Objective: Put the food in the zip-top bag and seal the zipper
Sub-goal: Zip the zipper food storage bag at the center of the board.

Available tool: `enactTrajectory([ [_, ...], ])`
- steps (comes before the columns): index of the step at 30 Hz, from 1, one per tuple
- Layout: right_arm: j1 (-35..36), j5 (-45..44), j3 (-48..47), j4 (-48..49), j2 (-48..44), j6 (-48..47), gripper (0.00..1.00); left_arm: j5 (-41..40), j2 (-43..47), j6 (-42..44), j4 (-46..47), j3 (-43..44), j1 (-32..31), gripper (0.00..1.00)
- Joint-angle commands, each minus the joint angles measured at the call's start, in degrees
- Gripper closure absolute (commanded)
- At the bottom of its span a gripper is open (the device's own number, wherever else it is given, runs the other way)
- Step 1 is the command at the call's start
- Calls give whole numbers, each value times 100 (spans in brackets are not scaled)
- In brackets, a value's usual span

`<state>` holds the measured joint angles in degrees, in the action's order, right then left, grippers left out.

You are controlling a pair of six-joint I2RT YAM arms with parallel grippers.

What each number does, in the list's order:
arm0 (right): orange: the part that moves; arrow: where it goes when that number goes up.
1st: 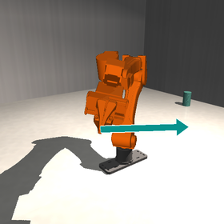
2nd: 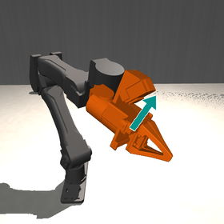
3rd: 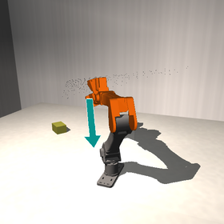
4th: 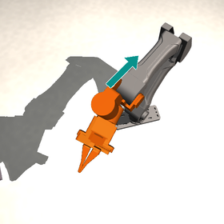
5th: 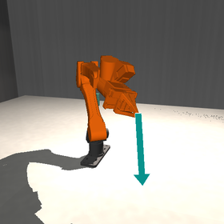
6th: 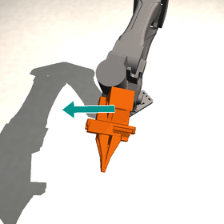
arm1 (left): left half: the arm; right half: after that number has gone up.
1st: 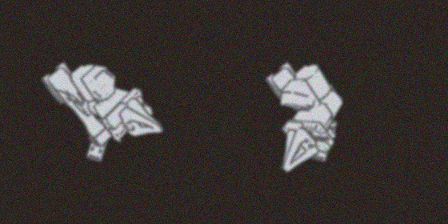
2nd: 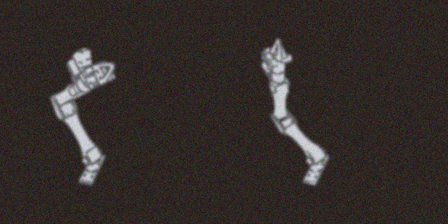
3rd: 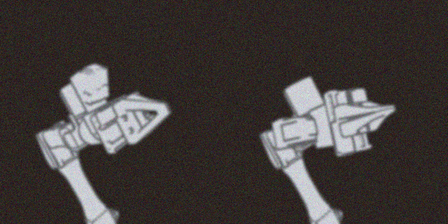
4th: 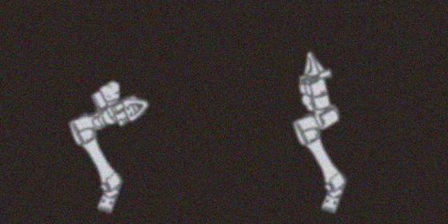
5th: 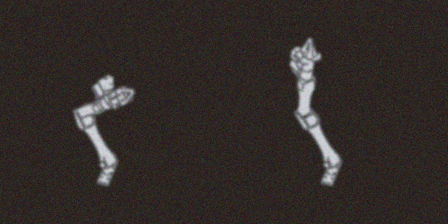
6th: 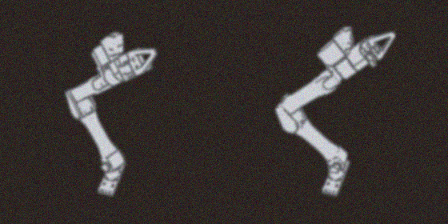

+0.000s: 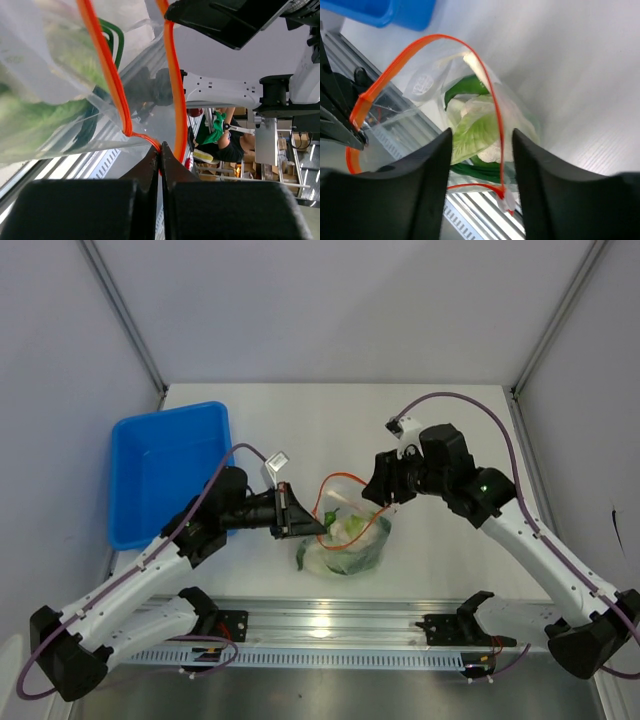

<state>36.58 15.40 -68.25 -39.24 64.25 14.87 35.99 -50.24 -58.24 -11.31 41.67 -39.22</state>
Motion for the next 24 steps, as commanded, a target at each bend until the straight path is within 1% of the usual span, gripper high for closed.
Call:
enactTrajectory([
  [1,-168,464,-31,619,87,-423,42,233,-73,286,-275,385,55,99],
  [3,-335,630,-4,839,79,-468,34,286,-100,217,-267,360,73,99],
  [4,-388,675,13,909,9,-468,32,303,-100,190,-240,316,81,99],
  [5,-458,666,48,988,-52,-477,29,312,-83,155,-214,307,90,99],
  [6,-502,605,127,1006,-122,-468,27,295,-74,146,-222,298,99,99],
  [8,-660,823,328,1128,-455,-381,26,286,-30,146,-257,298,125,99],
  [9,-704,998,495,1243,-622,-345,25,260,31,146,-266,272,160,99],
  [10,-731,1279,897,1348,-798,-319,24,268,49,146,-266,263,178,99],
  [11,-740,1447,1110,1575,-1148,-318,21,268,84,137,-258,219,195,100],
  [14,-766,1896,1742,1945,-1590,-336,18,303,190,67,-187,105,257,99],
  [17,-793,2194,2060,2209,-1854,-406,18,339,234,58,-161,87,284,100],
  [21,-801,2011,2096,2342,-1689,-179,18,391,278,32,-135,52,336,99],
  [24,-801,2064,2437,2754,-1670,-55,20,409,304,23,-126,17,362,99],
])
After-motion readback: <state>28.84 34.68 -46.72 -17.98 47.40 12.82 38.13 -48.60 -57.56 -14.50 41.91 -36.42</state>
